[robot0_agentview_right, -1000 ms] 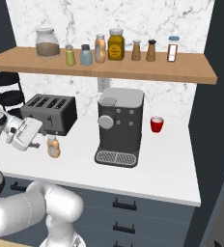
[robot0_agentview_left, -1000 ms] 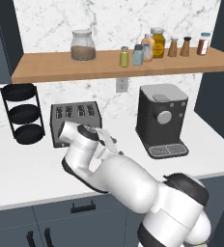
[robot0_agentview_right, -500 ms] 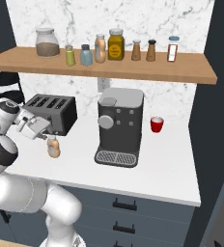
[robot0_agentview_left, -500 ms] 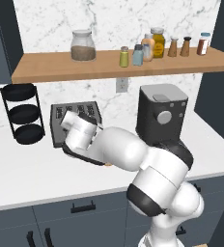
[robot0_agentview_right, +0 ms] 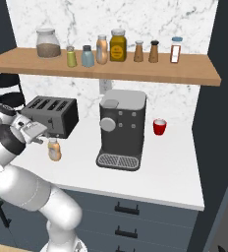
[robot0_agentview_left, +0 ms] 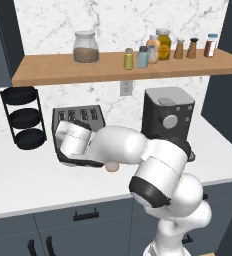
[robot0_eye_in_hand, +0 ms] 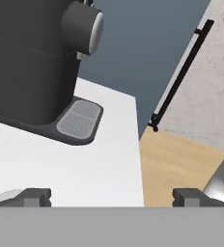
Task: Put the shaker and condiment bottle from the counter next to their counterparts in the cabinet.
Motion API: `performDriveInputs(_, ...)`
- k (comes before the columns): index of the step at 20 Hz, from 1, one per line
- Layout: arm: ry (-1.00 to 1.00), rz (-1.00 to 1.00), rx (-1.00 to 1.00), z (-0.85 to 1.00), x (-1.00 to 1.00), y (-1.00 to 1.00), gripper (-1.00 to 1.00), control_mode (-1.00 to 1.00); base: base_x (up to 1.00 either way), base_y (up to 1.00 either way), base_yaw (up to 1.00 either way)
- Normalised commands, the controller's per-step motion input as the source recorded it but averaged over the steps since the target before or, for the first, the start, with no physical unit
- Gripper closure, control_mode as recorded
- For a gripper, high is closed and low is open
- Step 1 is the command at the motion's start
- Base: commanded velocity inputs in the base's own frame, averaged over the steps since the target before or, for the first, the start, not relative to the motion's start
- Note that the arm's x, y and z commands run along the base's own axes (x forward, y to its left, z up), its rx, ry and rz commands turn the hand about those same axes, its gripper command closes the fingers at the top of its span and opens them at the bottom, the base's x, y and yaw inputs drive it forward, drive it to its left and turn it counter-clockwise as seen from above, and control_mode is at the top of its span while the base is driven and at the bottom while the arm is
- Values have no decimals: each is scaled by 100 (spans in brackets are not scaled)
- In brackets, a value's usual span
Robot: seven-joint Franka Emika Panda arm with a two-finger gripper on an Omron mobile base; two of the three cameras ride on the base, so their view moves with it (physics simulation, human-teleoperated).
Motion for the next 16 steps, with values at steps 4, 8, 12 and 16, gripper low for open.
performDriveInputs(4,-8,0,-9,-17,7,2,-100,-100,0,0,0)
performDriveInputs(8,-4,0,-3,-6,9,0,-100,-100,0,0,0)
performDriveInputs(12,-7,0,-2,-2,14,0,-100,-100,0,0,0)
performDriveInputs(16,-1,0,0,8,25,0,-100,-100,0,0,0)
